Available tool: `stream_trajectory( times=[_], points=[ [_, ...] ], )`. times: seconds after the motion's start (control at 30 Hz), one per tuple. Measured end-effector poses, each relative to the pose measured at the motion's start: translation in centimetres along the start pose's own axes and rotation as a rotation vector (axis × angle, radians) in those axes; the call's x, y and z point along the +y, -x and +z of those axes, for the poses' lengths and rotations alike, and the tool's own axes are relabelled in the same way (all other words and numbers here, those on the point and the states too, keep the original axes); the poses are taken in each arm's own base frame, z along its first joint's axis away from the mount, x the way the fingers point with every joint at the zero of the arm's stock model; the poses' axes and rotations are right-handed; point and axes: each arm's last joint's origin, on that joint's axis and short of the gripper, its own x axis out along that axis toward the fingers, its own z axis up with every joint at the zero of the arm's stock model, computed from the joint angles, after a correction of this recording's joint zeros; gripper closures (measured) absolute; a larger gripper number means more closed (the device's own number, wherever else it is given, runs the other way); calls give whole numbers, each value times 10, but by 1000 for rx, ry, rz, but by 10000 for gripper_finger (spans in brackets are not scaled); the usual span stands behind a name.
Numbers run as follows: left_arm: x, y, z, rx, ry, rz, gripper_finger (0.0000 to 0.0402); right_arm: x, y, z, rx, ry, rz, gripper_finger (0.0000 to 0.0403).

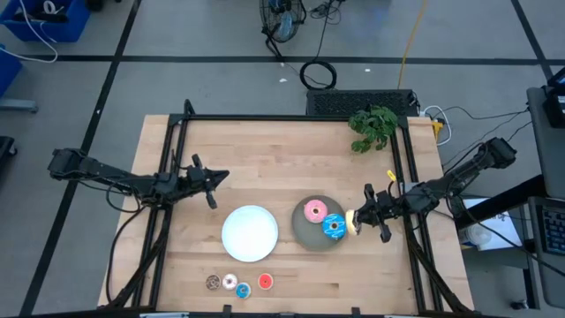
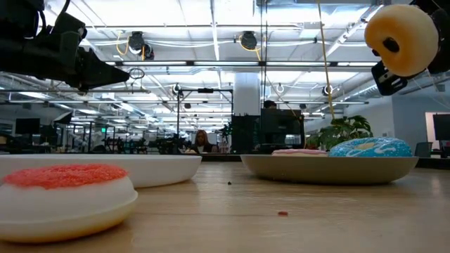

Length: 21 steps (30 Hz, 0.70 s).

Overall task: Pick & Place donuts
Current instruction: Put the large brown donut on the brown plate

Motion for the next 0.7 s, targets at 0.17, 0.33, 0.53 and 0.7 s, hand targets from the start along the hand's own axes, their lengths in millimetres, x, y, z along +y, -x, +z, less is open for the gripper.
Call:
stream_trajectory(
  times=[0.17,0.33,0.53,0.7],
  points=[
    [0,0,0,-1,-10,0,385,-3,1,-4,-15,-19,-42,394],
    [0,0,0,-2,-24,3,385,-4,1,-3,-49,-69,-64,394],
    [0,0,0,-1,-23,2,385,-3,1,-1,-63,-66,-58,394],
    [0,0,0,-1,-17,3,385,-3,1,-2,-63,-67,-59,394]
  ],
)
